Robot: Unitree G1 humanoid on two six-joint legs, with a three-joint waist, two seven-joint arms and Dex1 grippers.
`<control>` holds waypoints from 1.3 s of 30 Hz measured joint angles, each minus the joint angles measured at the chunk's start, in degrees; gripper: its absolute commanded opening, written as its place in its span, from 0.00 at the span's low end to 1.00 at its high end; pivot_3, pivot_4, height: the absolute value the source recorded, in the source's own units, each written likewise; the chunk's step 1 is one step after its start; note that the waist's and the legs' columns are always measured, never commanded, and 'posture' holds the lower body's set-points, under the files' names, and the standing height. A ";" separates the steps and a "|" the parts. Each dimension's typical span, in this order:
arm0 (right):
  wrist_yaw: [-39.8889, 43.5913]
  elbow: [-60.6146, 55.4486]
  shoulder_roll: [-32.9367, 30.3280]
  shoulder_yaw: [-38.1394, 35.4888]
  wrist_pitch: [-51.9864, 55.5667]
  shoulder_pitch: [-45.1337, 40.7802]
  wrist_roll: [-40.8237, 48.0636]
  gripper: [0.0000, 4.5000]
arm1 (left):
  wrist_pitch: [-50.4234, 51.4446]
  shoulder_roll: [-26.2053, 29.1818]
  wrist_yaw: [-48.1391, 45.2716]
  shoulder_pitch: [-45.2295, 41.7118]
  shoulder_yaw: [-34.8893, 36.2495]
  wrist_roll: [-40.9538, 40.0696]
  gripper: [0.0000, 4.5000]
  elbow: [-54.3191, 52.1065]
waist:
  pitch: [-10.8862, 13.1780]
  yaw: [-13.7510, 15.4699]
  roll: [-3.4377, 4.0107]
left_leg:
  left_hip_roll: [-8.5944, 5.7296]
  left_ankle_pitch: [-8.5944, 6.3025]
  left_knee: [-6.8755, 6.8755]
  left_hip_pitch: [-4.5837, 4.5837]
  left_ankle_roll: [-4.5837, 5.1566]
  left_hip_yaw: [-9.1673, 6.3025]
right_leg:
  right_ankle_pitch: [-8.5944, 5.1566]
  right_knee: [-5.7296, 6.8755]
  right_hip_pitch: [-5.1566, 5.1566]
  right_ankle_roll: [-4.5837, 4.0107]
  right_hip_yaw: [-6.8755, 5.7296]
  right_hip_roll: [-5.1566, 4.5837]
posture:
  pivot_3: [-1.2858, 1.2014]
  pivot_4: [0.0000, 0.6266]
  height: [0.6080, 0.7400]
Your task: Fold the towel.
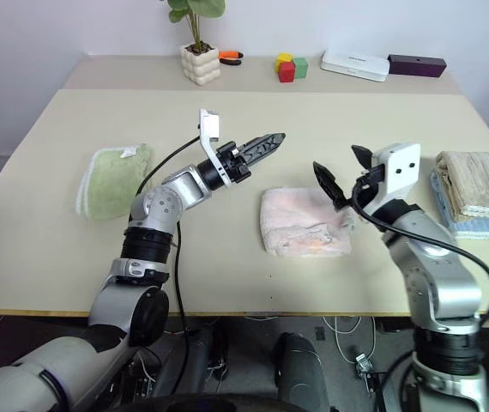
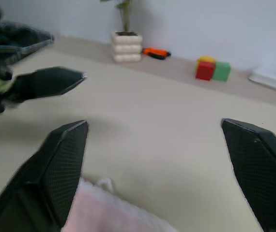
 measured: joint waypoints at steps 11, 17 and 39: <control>-14.43 -0.50 10.17 7.05 2.27 0.26 -10.16 0.01 | -1.26 -4.46 7.05 7.80 -7.25 2.61 0.00 -7.09 | -0.02 -0.11 0.03 | 0.04 -0.08 0.17 0.01 0.10 -0.04 | -0.03 0.18 0.01 -0.06 0.00 0.00 | 0.52 0.24 1.00; -16.79 5.16 11.67 8.76 0.30 5.24 -15.73 0.01 | 1.05 -4.46 8.11 9.31 -12.49 5.31 0.00 -4.98 | -0.03 -0.52 0.07 | 0.04 -0.08 0.21 0.03 0.11 -0.01 | -0.02 0.20 0.00 -0.09 0.03 0.00 | 0.52 0.24 1.00; -15.39 11.83 10.21 7.63 -6.76 5.15 -22.20 0.06 | -14.45 1.96 -2.64 11.61 -16.55 14.83 0.06 2.51 | -0.07 -2.28 0.10 | 0.11 -0.11 0.17 0.02 0.14 -0.02 | -0.05 0.20 -0.03 -0.12 0.03 -0.02 | 0.52 0.24 1.00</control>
